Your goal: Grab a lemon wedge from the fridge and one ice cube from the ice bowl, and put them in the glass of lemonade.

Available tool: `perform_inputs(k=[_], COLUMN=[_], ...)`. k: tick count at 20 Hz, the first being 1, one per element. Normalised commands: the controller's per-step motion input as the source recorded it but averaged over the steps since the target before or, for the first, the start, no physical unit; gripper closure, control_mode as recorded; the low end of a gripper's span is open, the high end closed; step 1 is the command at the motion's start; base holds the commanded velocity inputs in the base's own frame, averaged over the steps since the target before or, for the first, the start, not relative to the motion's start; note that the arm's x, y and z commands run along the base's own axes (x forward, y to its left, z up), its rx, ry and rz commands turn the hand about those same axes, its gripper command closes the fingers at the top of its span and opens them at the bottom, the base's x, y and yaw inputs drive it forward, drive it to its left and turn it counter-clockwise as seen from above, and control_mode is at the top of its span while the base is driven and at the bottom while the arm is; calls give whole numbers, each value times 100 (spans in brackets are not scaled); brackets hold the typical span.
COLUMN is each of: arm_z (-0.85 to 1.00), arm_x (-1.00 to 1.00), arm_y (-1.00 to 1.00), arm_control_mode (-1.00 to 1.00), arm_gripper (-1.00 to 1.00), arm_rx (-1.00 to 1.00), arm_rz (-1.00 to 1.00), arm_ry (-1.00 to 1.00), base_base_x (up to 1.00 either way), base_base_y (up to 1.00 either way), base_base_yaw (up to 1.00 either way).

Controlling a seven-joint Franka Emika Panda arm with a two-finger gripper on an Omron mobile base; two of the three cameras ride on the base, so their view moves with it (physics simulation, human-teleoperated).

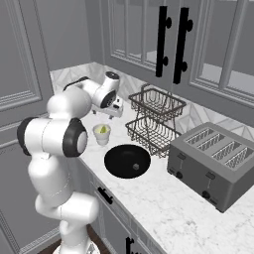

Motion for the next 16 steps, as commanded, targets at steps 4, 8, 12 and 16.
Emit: perform_inputs(k=[4, 8, 12, 16], arm_z=[12, 0, 0, 29], arm_x=[-62, -96, -89, -57], arm_y=[-31, -14, -1, 29], arm_control_mode=[-100, -100, -100, -100], arm_gripper=[-100, -100, -100, -100], arm_rx=[11, 2, 0, 2], arm_rz=[0, 0, 0, 0], arm_ry=[-8, 0, 0, 0], base_base_x=[0, 0, 0, 0], base_base_y=[0, 0, 0, 0], base_base_yaw=[0, 0, 0, 0])
